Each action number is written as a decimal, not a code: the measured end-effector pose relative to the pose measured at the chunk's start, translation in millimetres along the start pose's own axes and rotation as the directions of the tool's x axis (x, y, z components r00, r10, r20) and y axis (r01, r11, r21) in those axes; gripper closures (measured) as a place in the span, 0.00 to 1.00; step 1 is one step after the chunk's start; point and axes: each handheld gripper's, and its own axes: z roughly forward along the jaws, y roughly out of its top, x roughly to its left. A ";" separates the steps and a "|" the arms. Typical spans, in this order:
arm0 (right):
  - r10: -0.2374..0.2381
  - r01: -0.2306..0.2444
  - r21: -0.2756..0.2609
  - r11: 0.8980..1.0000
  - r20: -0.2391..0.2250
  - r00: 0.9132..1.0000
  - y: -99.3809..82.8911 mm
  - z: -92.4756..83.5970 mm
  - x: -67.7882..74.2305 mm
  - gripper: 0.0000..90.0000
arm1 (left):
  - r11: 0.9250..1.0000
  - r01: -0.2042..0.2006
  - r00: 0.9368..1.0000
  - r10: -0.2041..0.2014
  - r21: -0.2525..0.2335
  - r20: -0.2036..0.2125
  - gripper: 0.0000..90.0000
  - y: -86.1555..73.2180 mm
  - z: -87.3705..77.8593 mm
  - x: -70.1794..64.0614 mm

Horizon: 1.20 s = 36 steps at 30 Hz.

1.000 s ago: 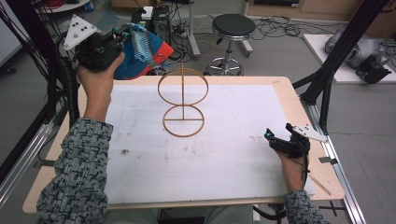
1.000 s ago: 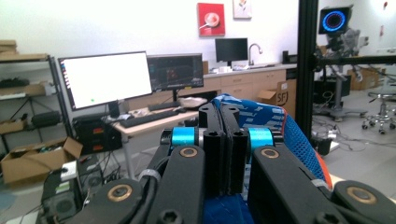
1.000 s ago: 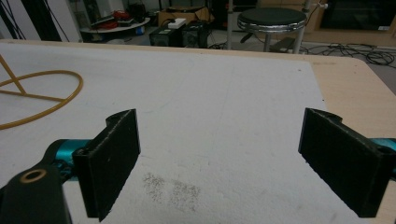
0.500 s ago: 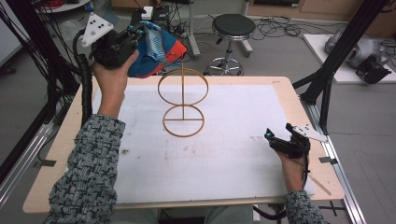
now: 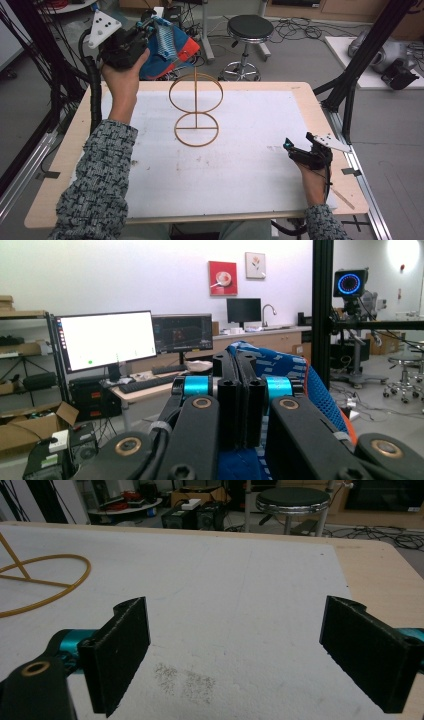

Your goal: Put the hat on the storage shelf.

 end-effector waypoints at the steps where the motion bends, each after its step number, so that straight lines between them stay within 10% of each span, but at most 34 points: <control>1: 0.001 -0.001 -0.001 1.000 0.000 1.000 0.0 -0.1 0.0 0.13 | 1.000 0.004 1.000 -0.004 0.000 0.002 0.98 0.7 -0.3 -0.1; 15: -0.002 0.002 0.000 1.000 -0.005 1.000 0.1 0.4 1.4 0.13 | 0.999 0.006 0.998 -0.009 0.038 0.069 0.98 -6.0 7.7 -13.0; 36: -0.001 0.001 0.007 1.000 -0.006 1.000 -0.1 0.4 1.8 0.13 | 0.976 -0.055 0.967 0.000 0.209 0.254 0.97 -31.5 13.4 -46.5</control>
